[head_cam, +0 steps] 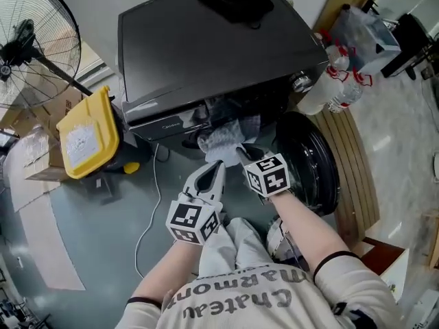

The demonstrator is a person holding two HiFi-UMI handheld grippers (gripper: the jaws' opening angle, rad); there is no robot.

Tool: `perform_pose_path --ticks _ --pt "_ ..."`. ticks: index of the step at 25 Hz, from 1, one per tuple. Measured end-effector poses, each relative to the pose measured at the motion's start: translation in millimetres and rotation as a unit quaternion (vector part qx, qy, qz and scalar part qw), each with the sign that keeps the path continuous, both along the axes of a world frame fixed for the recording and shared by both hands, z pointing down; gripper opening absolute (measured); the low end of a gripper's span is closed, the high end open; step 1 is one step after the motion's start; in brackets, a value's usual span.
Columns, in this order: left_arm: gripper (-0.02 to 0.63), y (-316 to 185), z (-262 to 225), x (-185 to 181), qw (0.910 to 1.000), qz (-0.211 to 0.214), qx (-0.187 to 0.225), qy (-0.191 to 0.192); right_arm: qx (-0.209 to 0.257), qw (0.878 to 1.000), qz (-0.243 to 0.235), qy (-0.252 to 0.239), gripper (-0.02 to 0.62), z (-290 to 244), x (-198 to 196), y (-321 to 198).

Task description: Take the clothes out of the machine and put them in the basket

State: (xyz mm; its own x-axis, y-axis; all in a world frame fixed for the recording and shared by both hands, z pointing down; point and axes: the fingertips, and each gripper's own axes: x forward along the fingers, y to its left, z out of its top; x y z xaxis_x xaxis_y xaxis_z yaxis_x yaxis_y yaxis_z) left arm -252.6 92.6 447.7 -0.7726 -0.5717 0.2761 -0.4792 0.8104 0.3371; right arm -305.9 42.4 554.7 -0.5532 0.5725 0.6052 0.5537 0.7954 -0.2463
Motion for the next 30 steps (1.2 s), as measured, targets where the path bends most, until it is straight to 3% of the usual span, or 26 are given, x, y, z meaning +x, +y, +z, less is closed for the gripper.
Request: perform_pose_path --ticks 6,11,16,22,30 --pt "0.008 -11.9 -80.2 24.3 0.9990 0.029 0.030 -0.018 -0.035 0.999 0.012 -0.026 0.052 -84.0 40.8 -19.4" --pt "0.008 -19.0 -120.8 34.0 0.9966 0.060 0.050 -0.026 -0.060 0.996 0.050 -0.046 0.052 -140.1 78.3 -35.9" --pt "0.008 -41.8 -148.7 46.8 0.9872 0.144 0.058 -0.039 -0.081 0.986 0.121 -0.080 0.052 -191.5 113.3 -54.7" --pt "0.008 -70.1 -177.3 78.5 0.9610 0.266 0.042 -0.065 -0.079 0.956 0.233 -0.163 0.052 -257.2 158.0 -87.5" --pt "0.008 -111.8 -203.4 144.6 0.9086 0.403 0.072 -0.081 -0.063 0.898 0.364 -0.239 0.053 -320.4 235.6 -120.9"
